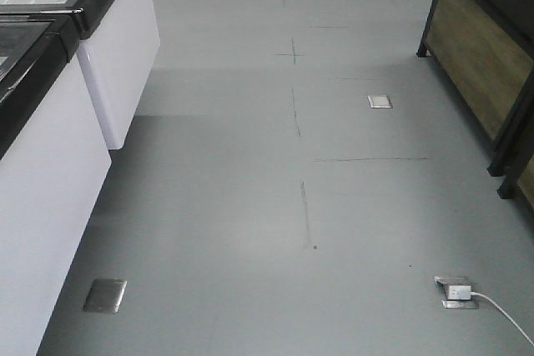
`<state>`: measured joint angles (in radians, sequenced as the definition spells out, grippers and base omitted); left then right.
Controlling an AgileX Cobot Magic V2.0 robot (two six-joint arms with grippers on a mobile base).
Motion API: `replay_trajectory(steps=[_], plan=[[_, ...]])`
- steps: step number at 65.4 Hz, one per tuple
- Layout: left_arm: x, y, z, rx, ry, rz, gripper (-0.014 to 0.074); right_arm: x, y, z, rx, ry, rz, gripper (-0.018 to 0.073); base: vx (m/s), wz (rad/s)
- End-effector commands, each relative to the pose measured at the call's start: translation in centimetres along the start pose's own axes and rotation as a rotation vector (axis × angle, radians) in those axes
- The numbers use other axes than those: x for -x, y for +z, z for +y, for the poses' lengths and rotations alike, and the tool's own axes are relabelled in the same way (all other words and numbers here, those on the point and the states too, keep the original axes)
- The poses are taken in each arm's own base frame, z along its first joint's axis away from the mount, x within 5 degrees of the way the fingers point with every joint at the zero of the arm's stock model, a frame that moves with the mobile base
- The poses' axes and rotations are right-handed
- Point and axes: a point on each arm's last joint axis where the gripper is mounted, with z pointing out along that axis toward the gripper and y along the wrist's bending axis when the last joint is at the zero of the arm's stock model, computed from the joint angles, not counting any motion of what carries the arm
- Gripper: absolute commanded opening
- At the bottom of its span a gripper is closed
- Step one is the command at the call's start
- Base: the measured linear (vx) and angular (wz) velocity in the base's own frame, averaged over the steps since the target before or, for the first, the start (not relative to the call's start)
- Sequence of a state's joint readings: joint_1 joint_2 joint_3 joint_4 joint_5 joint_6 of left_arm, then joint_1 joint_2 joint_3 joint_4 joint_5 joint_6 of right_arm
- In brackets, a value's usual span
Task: Left arm holds basket, right arm returns cookies
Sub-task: 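Grasp the light-blue basket handle with the left gripper and lift it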
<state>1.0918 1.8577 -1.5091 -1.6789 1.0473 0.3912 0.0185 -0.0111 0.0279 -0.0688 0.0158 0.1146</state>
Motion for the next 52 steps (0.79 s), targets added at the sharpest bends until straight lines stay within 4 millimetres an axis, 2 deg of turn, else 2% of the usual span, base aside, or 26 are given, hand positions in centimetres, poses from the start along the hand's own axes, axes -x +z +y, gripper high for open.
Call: replay_trajectory(steps=[1,9,15,22,28,42,52], plan=[[-0.5,-0.6,-5.2,-0.161,0.077,-0.003,-0.0007,0.1,-0.1,0.0,0.000,-0.017,-0.068,-0.0011,0.00,0.00],[-0.5,-0.7,-8.8,-0.225,0.154,0.006,-0.0007,0.2,-0.1,0.0,0.001,-0.017,-0.071,-0.0011,0.00,0.00],[-1.4,-0.6,-12.0,-0.277,0.210,0.019,-0.0006,0.2,-0.1,0.0,0.001,-0.017,-0.071,-0.0011,0.00,0.00],[-3.5,0.2,-15.1,-0.334,0.247,0.063,-0.0006,0.2,-0.1,0.0,0.001,-0.017,-0.071,-0.0011,0.00,0.00],[-6.4,1.1,-17.0,-0.377,0.271,0.135,-0.0006,0.2,-0.1,0.0,0.001,-0.017,-0.071,-0.0011,0.00,0.00],[-13.4,4.1,-18.8,-0.448,0.275,0.360,-0.0006,0.2,-0.1,0.0,0.001,-0.017,-0.071,-0.0011,0.00,0.00],[-20.0,5.2,-19.9,-0.512,0.339,0.561,-0.0006,0.2,-0.1,0.0,0.001,-0.017,-0.071,-0.0011,0.00,0.00]])
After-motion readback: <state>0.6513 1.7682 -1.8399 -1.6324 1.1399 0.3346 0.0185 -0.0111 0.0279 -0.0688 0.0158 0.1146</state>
